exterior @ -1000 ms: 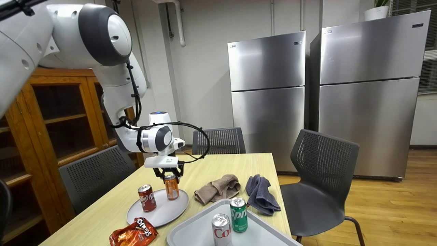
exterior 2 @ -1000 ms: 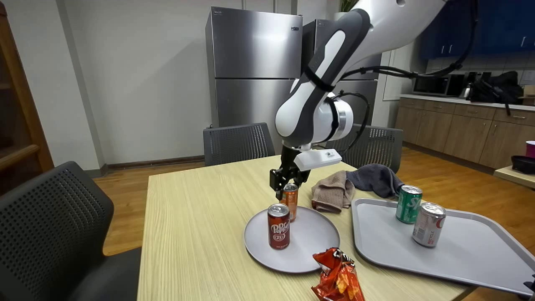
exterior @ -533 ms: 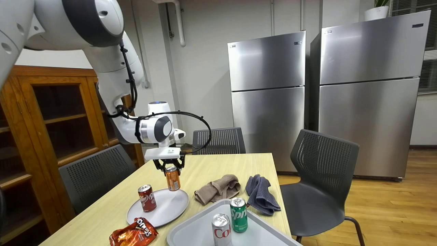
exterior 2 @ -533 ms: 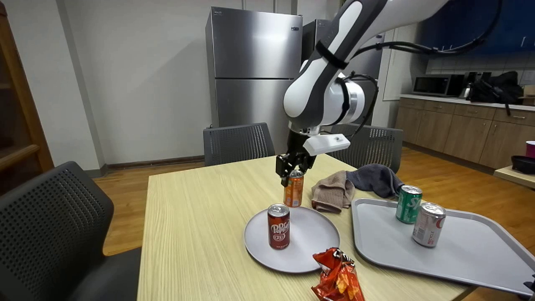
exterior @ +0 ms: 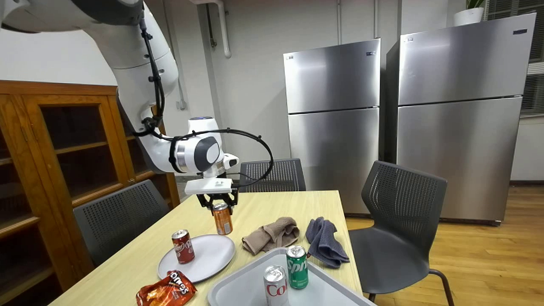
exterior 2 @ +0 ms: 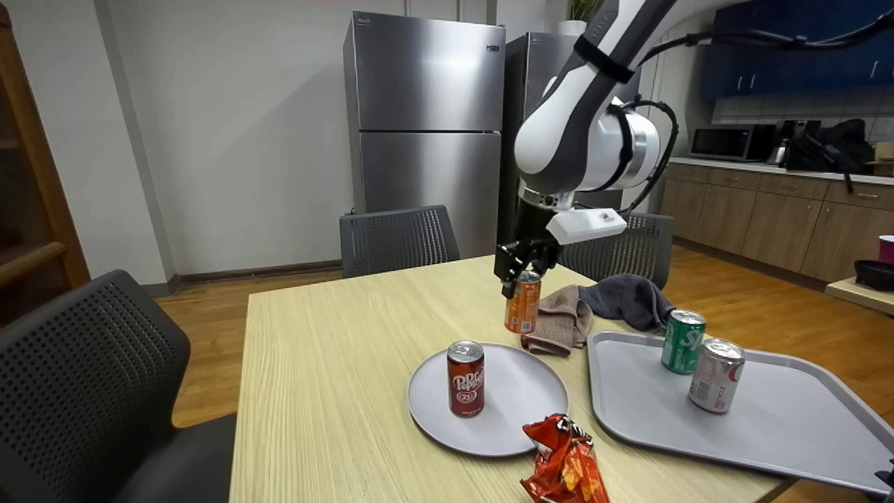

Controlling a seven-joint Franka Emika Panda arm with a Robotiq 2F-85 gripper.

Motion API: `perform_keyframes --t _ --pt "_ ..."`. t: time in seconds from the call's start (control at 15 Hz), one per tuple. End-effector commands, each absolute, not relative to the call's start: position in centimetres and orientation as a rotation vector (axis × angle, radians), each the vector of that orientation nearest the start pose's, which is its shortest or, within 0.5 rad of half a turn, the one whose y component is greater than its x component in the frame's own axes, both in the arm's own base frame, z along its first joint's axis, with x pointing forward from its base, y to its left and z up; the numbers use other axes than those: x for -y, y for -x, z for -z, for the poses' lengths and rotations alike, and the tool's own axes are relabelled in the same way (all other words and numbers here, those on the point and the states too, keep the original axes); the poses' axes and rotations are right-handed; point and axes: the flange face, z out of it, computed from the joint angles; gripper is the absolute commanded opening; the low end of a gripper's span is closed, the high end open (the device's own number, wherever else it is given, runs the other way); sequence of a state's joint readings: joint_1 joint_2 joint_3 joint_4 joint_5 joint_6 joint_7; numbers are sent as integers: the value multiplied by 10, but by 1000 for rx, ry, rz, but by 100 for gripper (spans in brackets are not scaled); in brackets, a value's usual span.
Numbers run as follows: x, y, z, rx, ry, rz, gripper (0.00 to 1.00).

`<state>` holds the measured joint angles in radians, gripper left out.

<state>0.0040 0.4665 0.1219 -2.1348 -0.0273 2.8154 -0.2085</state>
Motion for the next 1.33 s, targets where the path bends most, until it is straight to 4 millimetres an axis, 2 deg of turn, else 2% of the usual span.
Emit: perform_keyframes --t 0.0,0.47,0.8,1.27 --pt "-55 -563 -227 526 3033 370 38" --pt "-20 -536 -231 417 3043 343 38" --pt "-3 -513 -224 314 3077 337 38" --pt "24 -478 -210 84 3073 355 38"
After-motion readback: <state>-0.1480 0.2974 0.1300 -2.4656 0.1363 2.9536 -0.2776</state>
